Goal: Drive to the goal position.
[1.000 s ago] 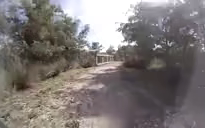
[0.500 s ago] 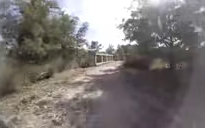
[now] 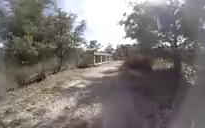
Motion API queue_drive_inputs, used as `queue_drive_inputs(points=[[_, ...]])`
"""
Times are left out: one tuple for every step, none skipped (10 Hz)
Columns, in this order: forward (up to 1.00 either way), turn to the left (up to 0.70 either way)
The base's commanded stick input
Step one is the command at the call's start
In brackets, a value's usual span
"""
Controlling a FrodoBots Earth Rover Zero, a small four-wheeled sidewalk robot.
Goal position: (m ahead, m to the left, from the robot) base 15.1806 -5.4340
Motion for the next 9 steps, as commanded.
queue_drive_inputs(points=[[0.85,0.00],[0.85,0.00],[0.85,0.00],[0.85,0.00],[0.85,0.00],[0.85,0.00],[0.85,0.00],[0.85,0.00],[0.85,0.00]])
